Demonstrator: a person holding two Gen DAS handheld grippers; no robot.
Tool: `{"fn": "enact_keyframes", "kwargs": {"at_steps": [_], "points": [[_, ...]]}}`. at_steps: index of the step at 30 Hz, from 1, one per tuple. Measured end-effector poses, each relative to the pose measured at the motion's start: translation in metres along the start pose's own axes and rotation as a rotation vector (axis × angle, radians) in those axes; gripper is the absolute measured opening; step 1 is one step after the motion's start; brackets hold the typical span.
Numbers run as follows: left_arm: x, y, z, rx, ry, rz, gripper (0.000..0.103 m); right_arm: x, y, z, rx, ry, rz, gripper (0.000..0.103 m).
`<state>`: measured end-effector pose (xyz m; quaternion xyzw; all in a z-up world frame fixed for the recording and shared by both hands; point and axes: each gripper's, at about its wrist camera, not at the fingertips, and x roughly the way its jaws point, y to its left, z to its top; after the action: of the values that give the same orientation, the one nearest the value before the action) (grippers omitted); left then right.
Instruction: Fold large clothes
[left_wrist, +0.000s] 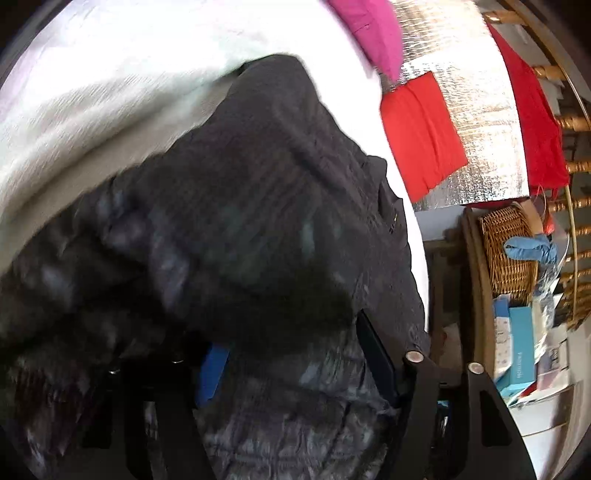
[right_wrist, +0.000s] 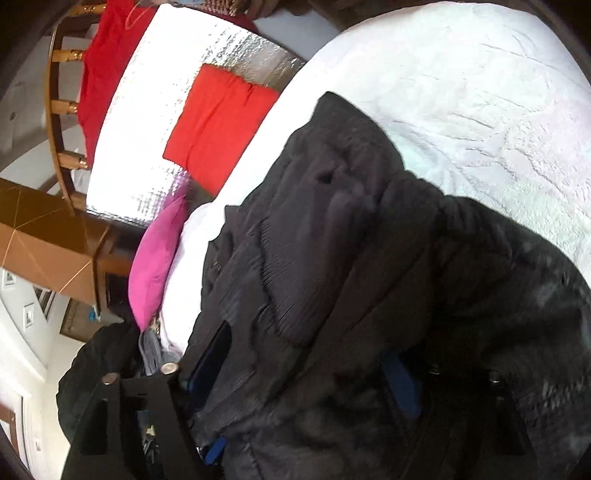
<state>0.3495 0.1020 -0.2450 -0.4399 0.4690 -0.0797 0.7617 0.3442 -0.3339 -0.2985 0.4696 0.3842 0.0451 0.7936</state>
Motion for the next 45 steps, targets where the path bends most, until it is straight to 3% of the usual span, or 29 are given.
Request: {"fn": "enact_keyframes", "kwargs": {"at_steps": [1,2,4,8,12,15,18,22,24,27,33,40,45], "points": [[0.000,0.002,0.001,0.022,-0.016,0.025,0.053,0.001,0.002,0.001,-0.029,-0.014,-0.034,0.046],[0.001,0.002,0.002,0.039,-0.030,0.043,0.049,0.003,0.006,0.000,-0.059,-0.018,-0.057,0.038],[-0.001,0.001,0.002,0.054,-0.045,0.050,0.045,0.003,0.012,-0.002,-0.093,-0.028,-0.064,0.033],[-0.003,-0.007,-0.001,0.095,-0.060,0.074,0.044,-0.013,0.036,-0.007,-0.227,-0.114,-0.082,0.031],[0.002,-0.001,0.002,0.065,-0.024,0.065,0.047,0.000,0.022,-0.004,-0.186,-0.021,-0.136,0.031],[-0.007,0.002,-0.001,0.061,0.023,0.053,0.055,0.002,0.012,0.000,-0.125,0.036,-0.099,0.035],[-0.009,-0.006,-0.010,0.097,0.058,0.068,0.062,-0.007,0.013,0.001,-0.117,0.064,-0.074,0.071],[-0.023,-0.014,-0.030,0.208,0.072,0.132,0.064,-0.031,0.015,-0.004,-0.156,0.069,-0.030,0.071],[-0.036,-0.020,-0.043,0.305,0.050,0.213,0.066,-0.045,0.021,-0.008,-0.215,0.059,-0.025,0.071],[-0.063,-0.018,-0.065,0.405,-0.019,0.304,0.071,-0.062,0.029,-0.016,-0.297,0.048,-0.027,0.071],[-0.130,0.015,-0.104,0.541,-0.180,0.412,0.081,-0.111,0.027,-0.052,-0.450,-0.012,-0.063,0.071],[-0.190,0.082,-0.145,0.498,-0.247,0.481,0.081,-0.166,-0.013,-0.091,-0.514,0.005,-0.106,0.071],[-0.214,0.120,-0.182,0.453,-0.172,0.498,0.081,-0.196,-0.041,-0.122,-0.542,0.090,-0.149,0.073]]}}
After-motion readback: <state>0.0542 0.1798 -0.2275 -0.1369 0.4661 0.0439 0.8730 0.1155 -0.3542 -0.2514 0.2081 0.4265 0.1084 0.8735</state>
